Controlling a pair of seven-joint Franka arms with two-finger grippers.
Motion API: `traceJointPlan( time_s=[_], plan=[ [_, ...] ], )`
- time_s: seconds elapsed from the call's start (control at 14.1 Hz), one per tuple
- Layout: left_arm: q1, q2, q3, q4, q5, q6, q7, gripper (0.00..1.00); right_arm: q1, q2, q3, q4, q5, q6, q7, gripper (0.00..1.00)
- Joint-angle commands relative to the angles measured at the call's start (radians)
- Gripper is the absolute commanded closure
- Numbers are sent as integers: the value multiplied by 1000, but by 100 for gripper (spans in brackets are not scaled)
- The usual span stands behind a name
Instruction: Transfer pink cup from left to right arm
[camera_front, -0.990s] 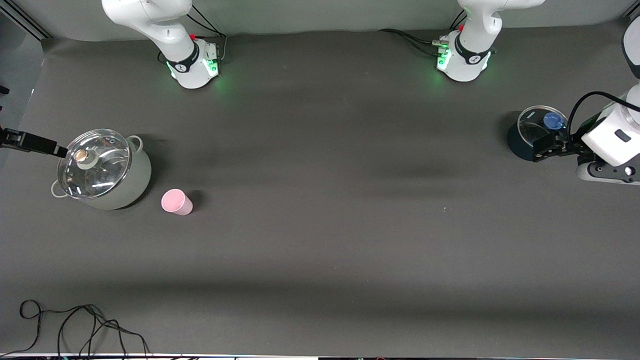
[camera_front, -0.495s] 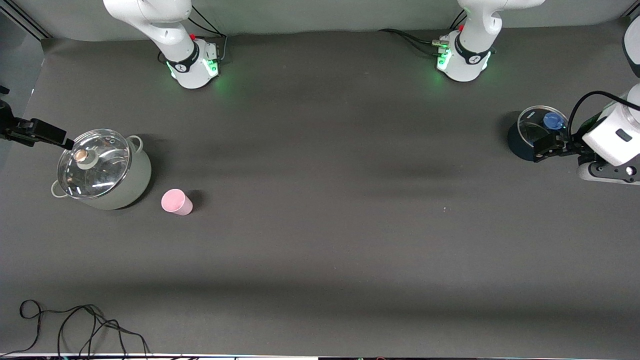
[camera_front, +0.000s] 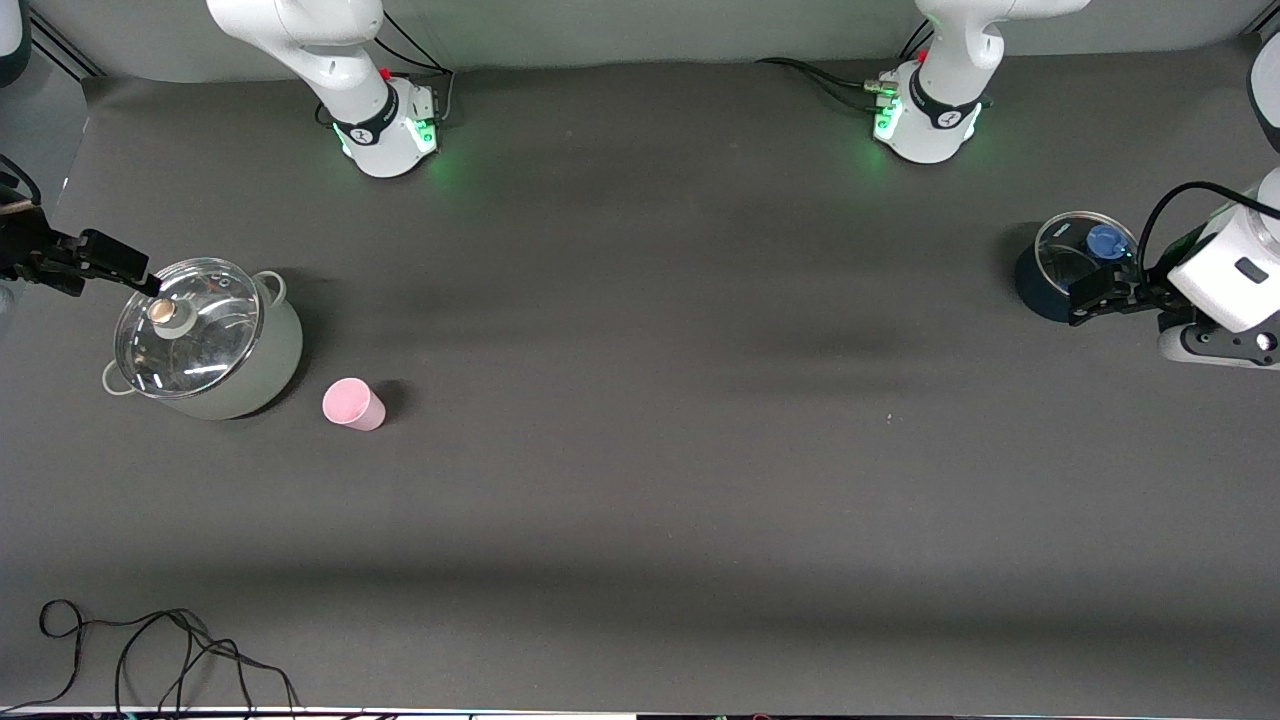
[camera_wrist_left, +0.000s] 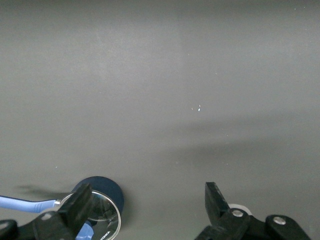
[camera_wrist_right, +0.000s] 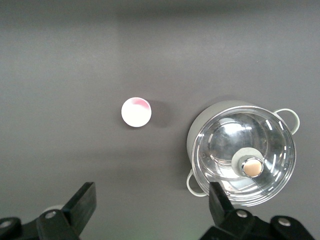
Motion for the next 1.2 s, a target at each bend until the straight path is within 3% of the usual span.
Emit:
traceJointPlan(
  time_s=[0.0, 0.35, 1.13],
  plan=[
    [-15, 7, 12, 21, 5, -13, -25, 0, -6, -12, 10, 0, -17, 19, -24, 0],
    [-15, 8, 12, 21, 8, -9, -44, 0, -6, 54, 25, 95, -7, 34, -12, 0],
    [-14, 8, 10, 21, 8, -10, -44, 0, 31, 75, 39, 100, -7, 24, -12, 0]
  ],
)
